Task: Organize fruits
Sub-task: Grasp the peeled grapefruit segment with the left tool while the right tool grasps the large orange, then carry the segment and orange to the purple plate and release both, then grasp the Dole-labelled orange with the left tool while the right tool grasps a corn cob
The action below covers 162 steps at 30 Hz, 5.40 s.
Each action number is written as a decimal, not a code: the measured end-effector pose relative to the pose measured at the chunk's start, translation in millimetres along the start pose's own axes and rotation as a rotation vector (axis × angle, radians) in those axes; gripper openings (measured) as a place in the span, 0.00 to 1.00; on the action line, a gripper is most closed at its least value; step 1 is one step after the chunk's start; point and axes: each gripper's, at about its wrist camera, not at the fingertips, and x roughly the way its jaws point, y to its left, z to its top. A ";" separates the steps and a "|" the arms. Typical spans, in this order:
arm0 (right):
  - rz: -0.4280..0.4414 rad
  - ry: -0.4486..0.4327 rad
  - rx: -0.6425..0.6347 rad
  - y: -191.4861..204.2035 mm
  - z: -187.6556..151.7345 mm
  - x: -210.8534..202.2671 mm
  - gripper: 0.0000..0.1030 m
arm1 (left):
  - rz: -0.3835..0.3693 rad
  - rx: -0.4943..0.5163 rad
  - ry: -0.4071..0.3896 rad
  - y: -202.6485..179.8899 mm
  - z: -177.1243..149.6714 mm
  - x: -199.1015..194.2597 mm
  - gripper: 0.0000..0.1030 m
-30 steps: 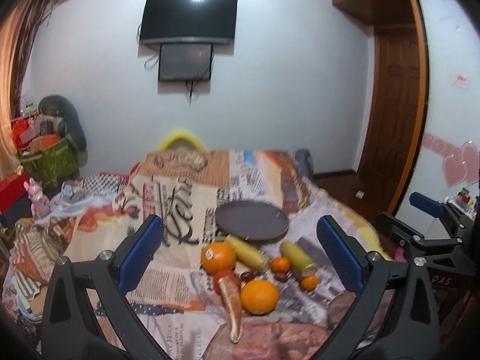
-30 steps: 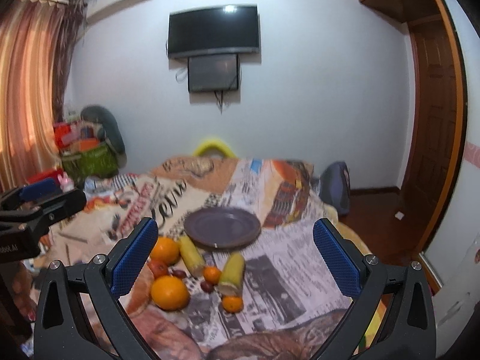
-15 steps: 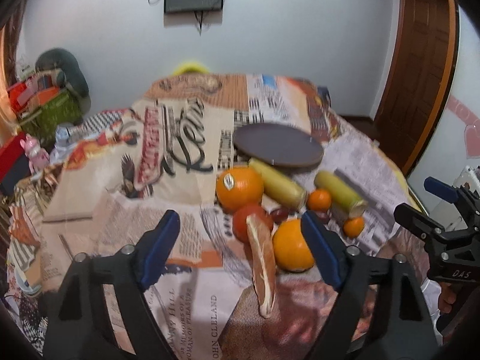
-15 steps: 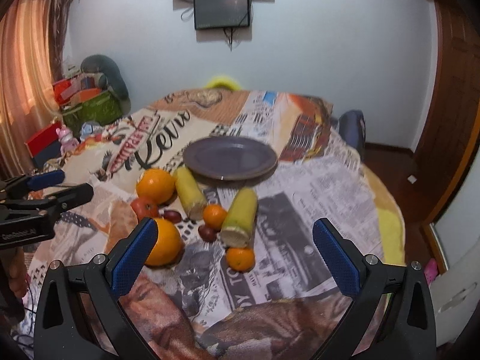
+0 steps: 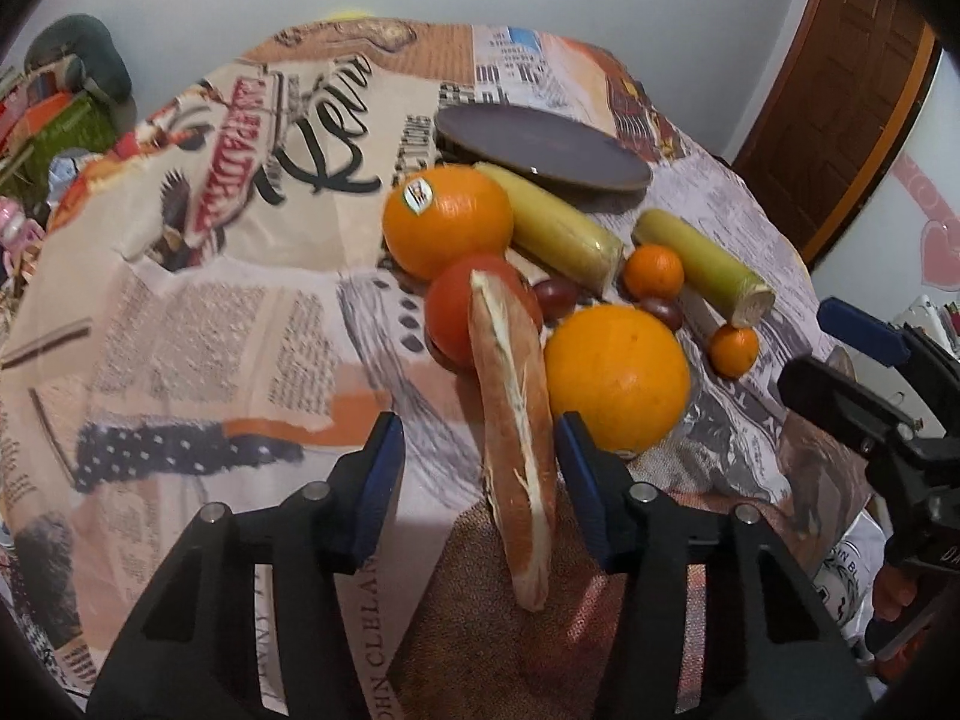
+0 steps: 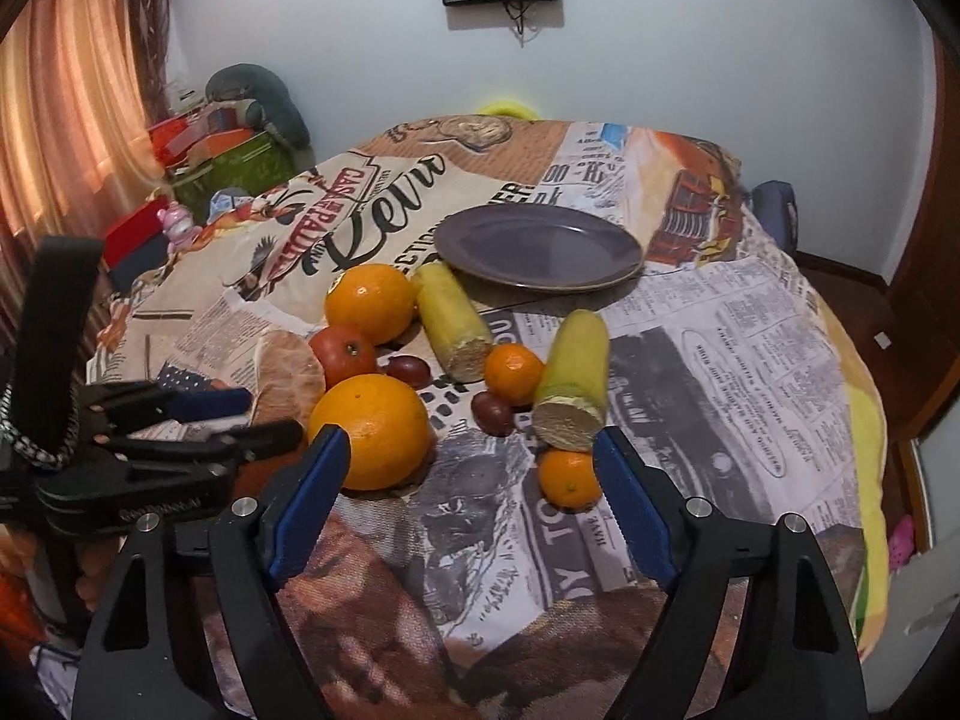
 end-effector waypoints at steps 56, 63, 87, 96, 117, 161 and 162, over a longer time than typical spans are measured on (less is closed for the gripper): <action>0.015 -0.094 0.016 6.3 49.3 -16.9 0.60 | -0.037 0.018 -0.284 8.6 52.9 -102.4 0.22; -0.044 -0.174 0.000 -6.3 71.3 -35.5 0.60 | -0.036 0.042 -0.356 -6.4 77.8 -119.0 0.22; -0.137 -0.252 -0.037 -47.7 139.9 11.4 0.60 | -0.025 0.068 -0.359 -20.5 182.7 -60.2 0.22; -0.149 -0.186 -0.050 -64.5 145.7 49.1 0.60 | -0.031 0.076 -0.297 -20.3 215.3 -10.0 0.22; -0.093 0.044 -0.067 -92.3 142.5 159.1 0.60 | 0.005 0.134 -0.023 -15.5 247.1 120.0 0.22; -0.129 0.041 -0.102 -43.5 117.1 57.8 0.66 | 0.038 0.046 -0.129 3.9 200.6 7.1 0.52; -0.131 0.040 -0.105 -40.6 113.5 53.5 0.66 | 0.037 0.040 -0.131 5.5 196.2 3.1 0.54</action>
